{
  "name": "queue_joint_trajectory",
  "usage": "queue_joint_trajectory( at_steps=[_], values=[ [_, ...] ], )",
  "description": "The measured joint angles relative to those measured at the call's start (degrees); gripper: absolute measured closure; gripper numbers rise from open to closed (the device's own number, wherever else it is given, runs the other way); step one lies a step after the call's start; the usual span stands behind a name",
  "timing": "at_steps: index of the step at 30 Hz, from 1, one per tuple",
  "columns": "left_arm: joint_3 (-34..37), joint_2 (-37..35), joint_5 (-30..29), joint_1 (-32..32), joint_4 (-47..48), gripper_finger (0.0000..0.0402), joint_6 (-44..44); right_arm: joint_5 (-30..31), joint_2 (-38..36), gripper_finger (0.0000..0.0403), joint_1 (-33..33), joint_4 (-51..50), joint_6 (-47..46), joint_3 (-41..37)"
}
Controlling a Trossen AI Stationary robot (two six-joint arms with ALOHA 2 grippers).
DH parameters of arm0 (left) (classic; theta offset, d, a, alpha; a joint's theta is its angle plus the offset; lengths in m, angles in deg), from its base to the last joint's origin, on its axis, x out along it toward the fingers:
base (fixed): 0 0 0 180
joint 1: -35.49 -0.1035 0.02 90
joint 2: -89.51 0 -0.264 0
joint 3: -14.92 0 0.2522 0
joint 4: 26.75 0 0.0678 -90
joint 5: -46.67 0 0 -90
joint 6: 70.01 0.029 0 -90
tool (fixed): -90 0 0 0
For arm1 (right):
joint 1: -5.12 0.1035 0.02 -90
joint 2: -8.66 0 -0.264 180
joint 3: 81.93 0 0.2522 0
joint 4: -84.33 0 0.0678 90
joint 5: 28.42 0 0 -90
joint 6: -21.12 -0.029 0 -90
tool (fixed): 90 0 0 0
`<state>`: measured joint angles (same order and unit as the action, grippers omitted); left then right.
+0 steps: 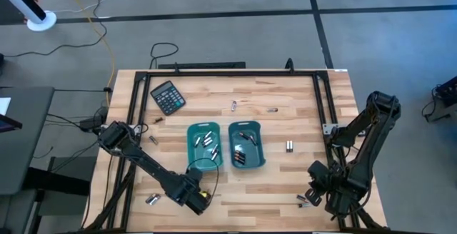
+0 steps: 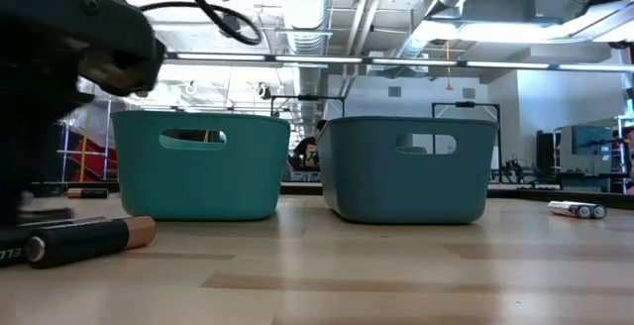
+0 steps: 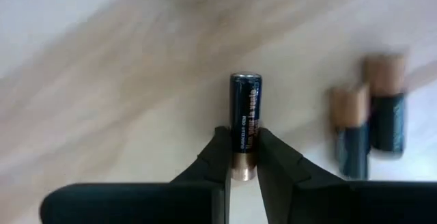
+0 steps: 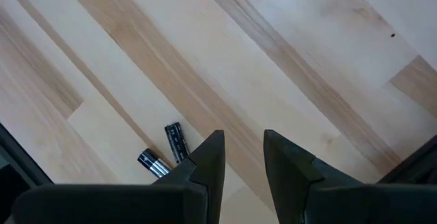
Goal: Sort batteries
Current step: Put the black battery into the blue bin
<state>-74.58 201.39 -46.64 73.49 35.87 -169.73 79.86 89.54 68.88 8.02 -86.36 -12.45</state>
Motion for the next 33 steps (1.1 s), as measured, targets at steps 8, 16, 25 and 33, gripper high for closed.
queue_joint_trajectory(
  at_steps=[8,16,25,33],
  values=[
    [-9.4,-6.8,-3.3,0.8,14.2,0.0363,-1.9,0.0,0.0,0.0285,0.0,0.0,0.0,0.0],
    [-25.5,-7.9,-12.9,-6.8,28.1,0.0363,13.9,0.0,0.0,0.0285,-0.7,0.4,0.0,0.0],
    [-28.9,-6.9,-11.9,-25.9,12.3,0.0363,48.3,0.0,0.0,0.0285,-4.3,3.1,-0.7,0.0],
    [-28.9,1.9,-0.8,-34.0,1.7,0.0363,65.7,0.0,0.0,0.0285,-7.9,5.9,-3.5,0.0]
  ],
)
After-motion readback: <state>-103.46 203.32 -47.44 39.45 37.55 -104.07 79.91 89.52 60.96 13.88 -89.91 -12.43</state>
